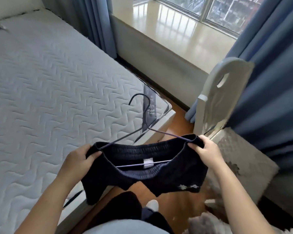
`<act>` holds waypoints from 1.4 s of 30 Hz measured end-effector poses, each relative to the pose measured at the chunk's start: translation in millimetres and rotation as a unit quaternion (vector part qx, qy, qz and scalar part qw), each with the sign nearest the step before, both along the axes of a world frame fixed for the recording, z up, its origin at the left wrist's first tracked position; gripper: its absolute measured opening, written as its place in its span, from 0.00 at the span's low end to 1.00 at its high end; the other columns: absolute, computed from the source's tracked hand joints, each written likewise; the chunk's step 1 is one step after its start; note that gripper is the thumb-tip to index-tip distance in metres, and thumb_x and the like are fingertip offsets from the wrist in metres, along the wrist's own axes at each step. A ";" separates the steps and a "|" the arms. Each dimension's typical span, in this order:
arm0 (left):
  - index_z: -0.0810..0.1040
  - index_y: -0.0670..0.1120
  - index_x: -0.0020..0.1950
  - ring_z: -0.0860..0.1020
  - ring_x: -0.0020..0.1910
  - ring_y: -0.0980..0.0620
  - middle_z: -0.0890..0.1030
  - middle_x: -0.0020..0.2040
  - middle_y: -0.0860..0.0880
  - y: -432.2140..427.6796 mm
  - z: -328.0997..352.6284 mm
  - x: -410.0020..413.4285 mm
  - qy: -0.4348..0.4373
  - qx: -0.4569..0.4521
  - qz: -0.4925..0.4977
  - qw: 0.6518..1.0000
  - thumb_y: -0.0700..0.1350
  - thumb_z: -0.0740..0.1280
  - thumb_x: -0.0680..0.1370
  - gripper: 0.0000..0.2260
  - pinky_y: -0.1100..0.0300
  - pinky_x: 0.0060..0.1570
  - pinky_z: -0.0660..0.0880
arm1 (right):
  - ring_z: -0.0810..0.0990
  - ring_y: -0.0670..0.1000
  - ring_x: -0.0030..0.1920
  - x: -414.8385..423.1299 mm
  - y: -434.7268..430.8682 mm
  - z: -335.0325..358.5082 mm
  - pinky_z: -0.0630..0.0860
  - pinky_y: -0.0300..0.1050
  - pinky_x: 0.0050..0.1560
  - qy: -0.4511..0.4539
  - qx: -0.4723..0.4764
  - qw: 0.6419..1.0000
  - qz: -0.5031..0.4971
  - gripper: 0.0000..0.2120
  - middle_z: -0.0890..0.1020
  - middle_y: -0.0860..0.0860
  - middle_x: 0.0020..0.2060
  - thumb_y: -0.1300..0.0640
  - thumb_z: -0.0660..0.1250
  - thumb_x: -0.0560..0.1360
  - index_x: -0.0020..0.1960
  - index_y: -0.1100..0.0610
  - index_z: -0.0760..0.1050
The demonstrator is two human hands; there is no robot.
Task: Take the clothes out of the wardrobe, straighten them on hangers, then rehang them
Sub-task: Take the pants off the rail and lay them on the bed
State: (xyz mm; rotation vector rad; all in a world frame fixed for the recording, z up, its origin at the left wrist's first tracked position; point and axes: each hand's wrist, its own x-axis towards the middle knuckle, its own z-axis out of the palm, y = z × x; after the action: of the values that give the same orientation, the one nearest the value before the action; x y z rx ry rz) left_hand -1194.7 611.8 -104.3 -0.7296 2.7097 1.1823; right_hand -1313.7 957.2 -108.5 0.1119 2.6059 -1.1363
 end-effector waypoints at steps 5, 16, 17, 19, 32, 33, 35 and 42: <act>0.75 0.56 0.43 0.76 0.42 0.48 0.79 0.38 0.54 -8.4 -11.5 -22.1 -0.005 0.012 0.079 0.997 0.43 0.67 0.75 0.07 0.56 0.39 0.68 | 0.77 0.53 0.45 -81.3 -34.2 -19.0 0.71 0.47 0.44 -0.018 0.007 0.996 0.088 0.07 0.81 0.51 0.41 0.53 0.69 0.71 0.46 0.55 0.75; 0.78 0.47 0.46 0.77 0.45 0.46 0.80 0.41 0.48 -51.0 -66.5 -161.3 -0.042 0.032 0.181 0.982 0.46 0.68 0.74 0.04 0.56 0.43 0.70 | 0.77 0.55 0.43 -264.0 -106.4 -49.5 0.70 0.49 0.42 -0.045 0.093 0.976 0.194 0.09 0.80 0.55 0.42 0.53 0.67 0.73 0.47 0.58 0.74; 0.77 0.48 0.45 0.77 0.45 0.46 0.80 0.40 0.49 -52.5 -71.0 -171.1 -0.044 0.042 0.187 0.980 0.46 0.68 0.74 0.03 0.56 0.43 0.70 | 0.77 0.55 0.43 -278.6 -111.3 -54.2 0.70 0.49 0.42 -0.047 0.098 0.973 0.205 0.09 0.80 0.55 0.41 0.53 0.67 0.73 0.46 0.58 0.74; 0.77 0.48 0.44 0.78 0.45 0.46 0.81 0.40 0.49 -55.1 -80.4 -189.5 -0.052 0.062 0.197 0.977 0.46 0.68 0.74 0.03 0.55 0.43 0.71 | 0.77 0.55 0.44 -305.0 -118.7 -63.7 0.70 0.49 0.43 -0.054 0.110 0.967 0.222 0.09 0.80 0.55 0.41 0.52 0.67 0.73 0.46 0.58 0.74; 0.78 0.47 0.49 0.79 0.46 0.48 0.82 0.44 0.48 -53.0 -124.7 -324.5 -0.116 0.128 0.217 0.961 0.51 0.67 0.74 0.09 0.52 0.50 0.76 | 0.76 0.55 0.40 -466.5 -135.1 -108.2 0.67 0.47 0.37 -0.110 0.165 0.949 0.247 0.09 0.80 0.55 0.36 0.53 0.69 0.72 0.42 0.59 0.74; 0.78 0.47 0.48 0.79 0.46 0.48 0.82 0.44 0.48 -54.2 -130.3 -335.9 -0.116 0.128 0.218 0.961 0.51 0.67 0.74 0.09 0.53 0.49 0.75 | 0.75 0.54 0.39 -479.9 -138.6 -111.7 0.66 0.47 0.36 -0.106 0.170 0.948 0.246 0.09 0.78 0.53 0.34 0.53 0.69 0.72 0.39 0.57 0.73; 0.77 0.47 0.46 0.78 0.47 0.46 0.82 0.45 0.47 -58.5 -143.7 -358.5 -0.115 0.126 0.220 0.960 0.50 0.66 0.74 0.07 0.55 0.46 0.73 | 0.74 0.53 0.37 -506.3 -149.5 -121.0 0.66 0.46 0.34 -0.097 0.175 0.948 0.248 0.11 0.75 0.48 0.30 0.52 0.69 0.71 0.34 0.53 0.69; 0.70 0.45 0.42 0.77 0.50 0.41 0.80 0.46 0.43 -98.7 -210.9 -412.0 -0.183 0.057 0.254 0.948 0.53 0.61 0.77 0.12 0.54 0.44 0.70 | 0.74 0.55 0.40 -571.1 -213.3 -189.5 0.67 0.47 0.38 -0.074 0.176 0.937 0.292 0.13 0.76 0.51 0.34 0.49 0.69 0.71 0.39 0.59 0.73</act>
State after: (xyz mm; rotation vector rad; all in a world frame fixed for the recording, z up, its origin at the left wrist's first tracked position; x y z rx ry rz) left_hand -1606.6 513.1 -315.3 -1.5180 2.1902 1.1283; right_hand -1884.8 743.9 -298.0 -0.4560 2.4234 -0.4335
